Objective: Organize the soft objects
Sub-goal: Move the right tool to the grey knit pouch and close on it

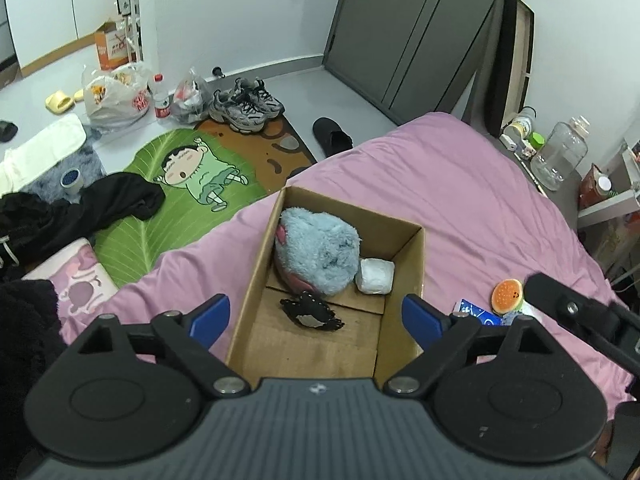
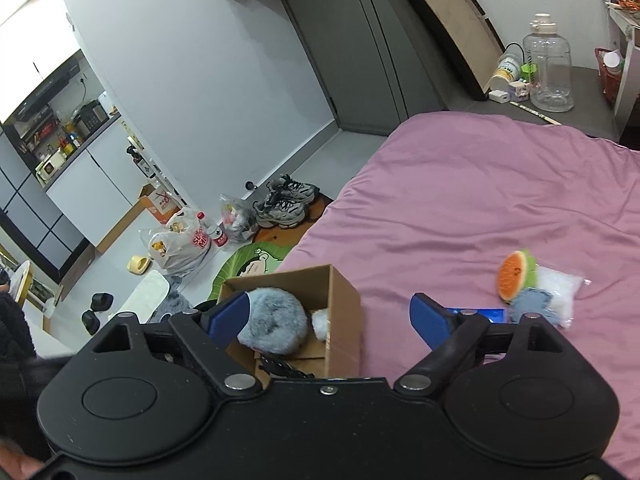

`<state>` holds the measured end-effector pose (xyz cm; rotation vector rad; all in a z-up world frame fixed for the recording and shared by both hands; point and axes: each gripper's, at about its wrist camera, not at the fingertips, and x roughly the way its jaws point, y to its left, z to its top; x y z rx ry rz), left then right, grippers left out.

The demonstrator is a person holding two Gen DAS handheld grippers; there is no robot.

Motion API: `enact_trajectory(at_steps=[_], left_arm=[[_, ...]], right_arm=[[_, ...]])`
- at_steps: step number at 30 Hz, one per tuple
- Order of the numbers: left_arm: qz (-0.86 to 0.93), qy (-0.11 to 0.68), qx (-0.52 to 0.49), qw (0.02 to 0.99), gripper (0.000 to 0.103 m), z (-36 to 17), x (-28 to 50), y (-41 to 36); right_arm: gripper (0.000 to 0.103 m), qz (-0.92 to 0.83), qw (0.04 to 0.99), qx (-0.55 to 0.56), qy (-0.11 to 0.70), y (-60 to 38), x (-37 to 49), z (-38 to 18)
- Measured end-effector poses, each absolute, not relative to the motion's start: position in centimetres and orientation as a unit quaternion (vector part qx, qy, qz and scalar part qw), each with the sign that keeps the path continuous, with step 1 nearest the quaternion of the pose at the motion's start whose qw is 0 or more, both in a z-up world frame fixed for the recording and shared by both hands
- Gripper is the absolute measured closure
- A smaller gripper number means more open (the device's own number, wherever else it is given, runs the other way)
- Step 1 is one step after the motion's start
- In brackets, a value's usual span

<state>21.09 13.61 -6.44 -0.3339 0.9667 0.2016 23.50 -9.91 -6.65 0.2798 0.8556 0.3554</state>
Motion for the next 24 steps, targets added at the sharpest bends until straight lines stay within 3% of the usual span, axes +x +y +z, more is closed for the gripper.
enact_trajectory(at_steps=[11,24], left_arm=[[0.095,0.459,-0.138,0.873,0.011,-5.1,20.2,11.4],[0.075,0.466,-0.133,0.871,0.011,-4.9,21.4,7.6]], right_arm=[[0.007,0.14,0.876,0.167,0.43,-15.7,22.9,-7.6],[0.006,0.105,0.864,0.229,0.436,-22.7,24.0,-9.1]])
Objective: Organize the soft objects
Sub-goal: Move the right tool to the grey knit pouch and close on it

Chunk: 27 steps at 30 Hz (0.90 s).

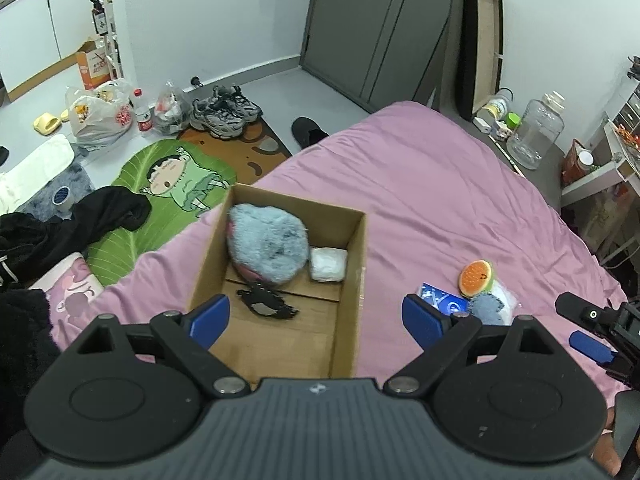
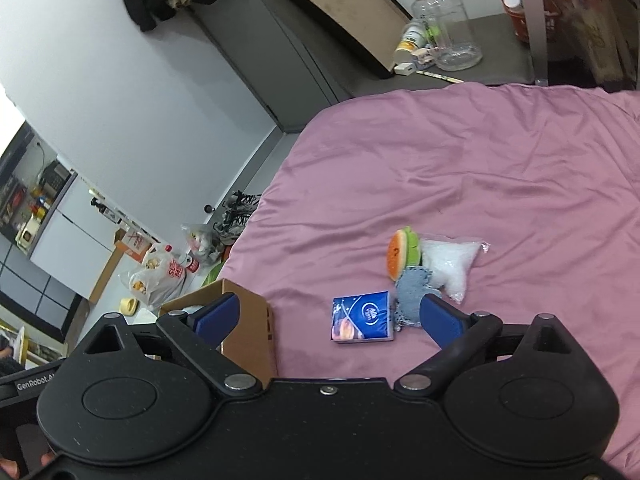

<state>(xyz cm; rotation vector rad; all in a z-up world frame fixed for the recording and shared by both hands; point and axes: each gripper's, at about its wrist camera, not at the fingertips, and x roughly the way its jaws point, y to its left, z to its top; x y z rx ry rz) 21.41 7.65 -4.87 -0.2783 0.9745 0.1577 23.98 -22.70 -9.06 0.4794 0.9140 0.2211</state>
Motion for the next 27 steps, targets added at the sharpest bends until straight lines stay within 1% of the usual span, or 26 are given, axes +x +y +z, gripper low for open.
enact_trajectory(at_steps=[11,18,19,23,27], left_arm=[[0.044,0.483,-0.134,0.864,0.011,-5.8,23.8,3.3],[0.04,0.485,-0.131,0.864,0.011,-7.1,25.7,0.4],[0.039,0.485,-0.129,0.864,0.011,-7.3,25.9,0.2],[0.037,0.485,-0.124,0.865,0.011,-8.1,26.9,-1.3],[0.031,0.487,-0.115,0.865,0.012,-9.2,27.9,-2.8]], right_arm=[[0.005,0.093,0.852,0.263,0.444,-26.3,25.2,-10.9],[0.007,0.079,0.84,0.28,0.459,-28.2,26.4,-13.0],[0.008,0.077,0.837,0.284,0.461,-28.4,26.6,-13.4],[0.023,0.077,0.822,0.302,0.476,-29.0,27.3,-14.9],[0.027,0.076,0.812,0.313,0.487,-29.4,28.0,-16.1]])
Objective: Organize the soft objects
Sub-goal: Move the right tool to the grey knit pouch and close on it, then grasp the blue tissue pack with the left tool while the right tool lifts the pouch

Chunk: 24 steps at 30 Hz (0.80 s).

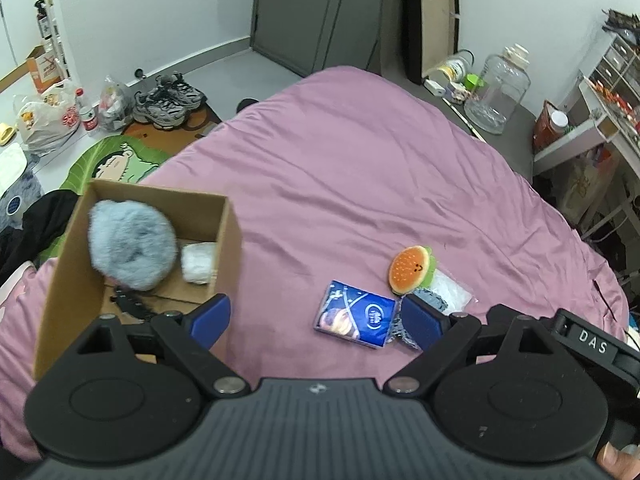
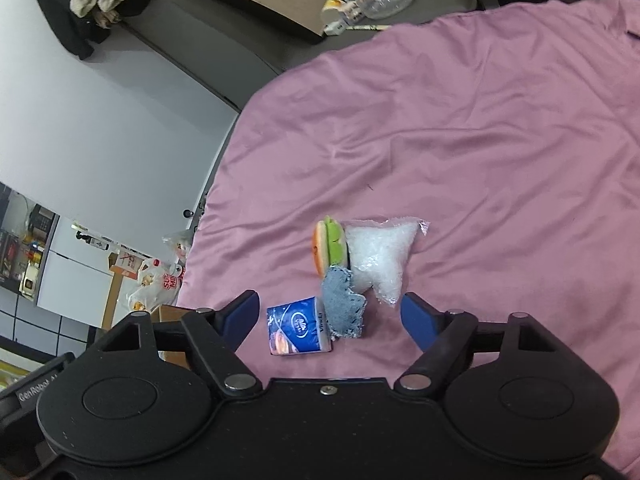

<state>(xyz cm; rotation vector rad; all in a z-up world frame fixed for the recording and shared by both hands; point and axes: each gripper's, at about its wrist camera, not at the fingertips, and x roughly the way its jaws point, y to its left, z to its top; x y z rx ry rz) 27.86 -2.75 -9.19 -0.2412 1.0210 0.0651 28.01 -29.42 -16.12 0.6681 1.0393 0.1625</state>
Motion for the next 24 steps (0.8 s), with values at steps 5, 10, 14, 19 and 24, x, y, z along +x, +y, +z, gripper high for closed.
enact_trajectory(at_steps=[5,10,14,19,24], left_arm=[[0.03,0.499,-0.114,0.859,0.014,-11.2,29.3,-4.2],[0.032,0.513,-0.115,0.85,0.014,-13.5,30.4,-5.0],[0.036,0.525,-0.118,0.842,0.014,-15.3,31.5,-5.5],[0.049,0.535,-0.129,0.834,0.014,-17.1,32.9,-5.9],[0.062,0.54,-0.131,0.829,0.014,-18.4,34.4,-6.2]], right_arm=[[0.039,0.085,0.792,0.332,0.505,-29.5,28.9,-17.8],[0.048,0.091,0.774,0.339,0.528,-28.9,29.8,-19.7],[0.048,0.089,0.764,0.338,0.543,-28.6,30.4,-20.8],[0.052,0.087,0.751,0.337,0.561,-28.1,31.3,-22.4],[0.068,0.084,0.74,0.339,0.575,-27.9,32.1,-24.1]])
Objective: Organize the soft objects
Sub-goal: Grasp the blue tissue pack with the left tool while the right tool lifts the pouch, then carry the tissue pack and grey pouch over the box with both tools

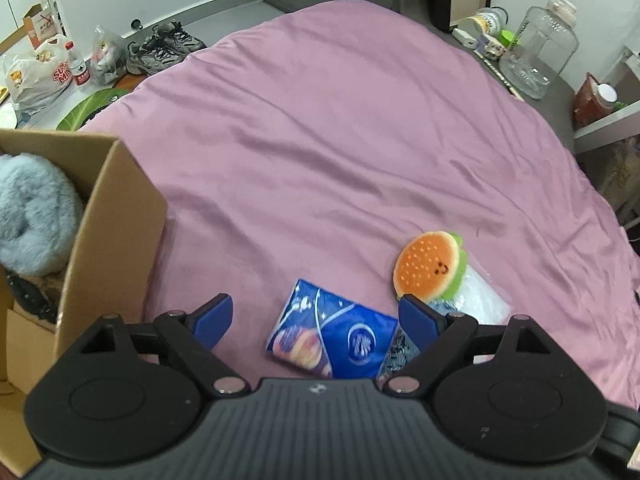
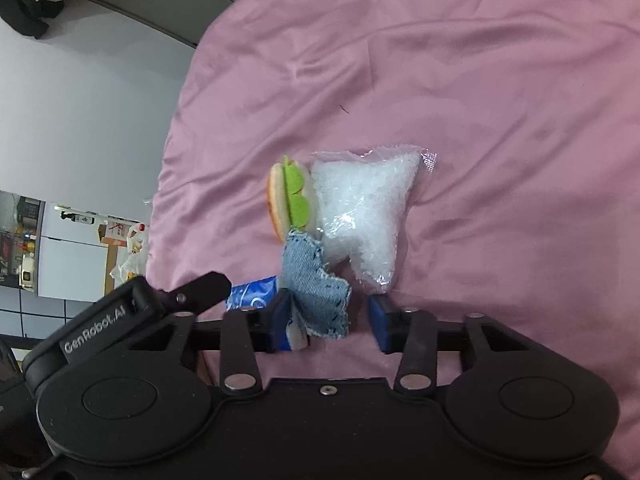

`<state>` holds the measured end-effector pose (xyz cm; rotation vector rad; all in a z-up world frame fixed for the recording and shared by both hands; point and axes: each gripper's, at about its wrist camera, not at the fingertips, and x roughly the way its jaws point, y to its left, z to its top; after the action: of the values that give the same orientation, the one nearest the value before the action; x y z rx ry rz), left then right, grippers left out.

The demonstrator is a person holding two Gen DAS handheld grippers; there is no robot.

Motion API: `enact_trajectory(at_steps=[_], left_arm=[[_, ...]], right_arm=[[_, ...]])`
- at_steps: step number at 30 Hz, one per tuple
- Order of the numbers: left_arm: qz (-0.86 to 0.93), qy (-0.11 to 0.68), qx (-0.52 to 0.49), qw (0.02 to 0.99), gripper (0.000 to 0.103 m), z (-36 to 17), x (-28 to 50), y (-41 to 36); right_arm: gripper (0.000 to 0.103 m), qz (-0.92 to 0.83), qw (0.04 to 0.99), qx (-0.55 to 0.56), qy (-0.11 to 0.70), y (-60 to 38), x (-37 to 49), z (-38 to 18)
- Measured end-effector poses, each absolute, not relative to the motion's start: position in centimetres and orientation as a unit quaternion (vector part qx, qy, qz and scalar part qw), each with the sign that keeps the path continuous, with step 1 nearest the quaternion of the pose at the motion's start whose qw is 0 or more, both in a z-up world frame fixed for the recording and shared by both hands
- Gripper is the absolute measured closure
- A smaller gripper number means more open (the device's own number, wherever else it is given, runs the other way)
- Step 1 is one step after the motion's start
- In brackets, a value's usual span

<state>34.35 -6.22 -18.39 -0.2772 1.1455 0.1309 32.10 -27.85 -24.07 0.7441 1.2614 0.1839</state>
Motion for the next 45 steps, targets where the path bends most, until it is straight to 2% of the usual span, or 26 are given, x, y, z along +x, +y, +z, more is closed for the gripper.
enact_trajectory(at_steps=[1,8,17,31,32,33,34,35,45], left_arm=[[0.062,0.542,-0.129,0.828,0.014,-18.7,34.6,-6.3],[0.068,0.562,-0.134,0.813,0.014,-20.6,35.7,-6.8],[0.087,0.585,-0.133,0.795,0.011,-22.9,36.2,-7.4],[0.126,0.6,-0.147,0.776,0.012,-22.2,32.7,-5.3],[0.125,0.595,-0.151,0.78,0.015,-22.2,32.3,-5.1],[0.122,0.592,-0.16,0.78,0.027,-22.3,32.0,-4.9],[0.119,0.593,-0.17,0.778,0.048,-22.4,31.7,-4.7],[0.122,0.591,-0.171,0.779,0.053,-22.2,31.4,-4.6],[0.083,0.556,-0.171,0.809,0.053,-17.7,29.8,-3.1]], right_arm=[[0.075,0.085,0.738,0.343,0.575,-27.9,32.2,-24.2],[0.083,0.087,0.737,0.354,0.569,-28.5,32.4,-24.8],[0.083,0.077,0.742,0.357,0.562,-29.0,32.1,-24.4],[0.083,0.062,0.759,0.346,0.549,-29.2,30.5,-22.8],[0.083,0.062,0.76,0.344,0.548,-29.1,30.4,-22.7],[0.084,0.063,0.761,0.342,0.548,-29.0,30.3,-22.6],[0.084,0.064,0.762,0.34,0.547,-29.0,30.2,-22.5],[0.084,0.065,0.764,0.338,0.547,-28.9,30.1,-22.3],[0.085,0.078,0.787,0.316,0.524,-27.5,29.1,-19.8]])
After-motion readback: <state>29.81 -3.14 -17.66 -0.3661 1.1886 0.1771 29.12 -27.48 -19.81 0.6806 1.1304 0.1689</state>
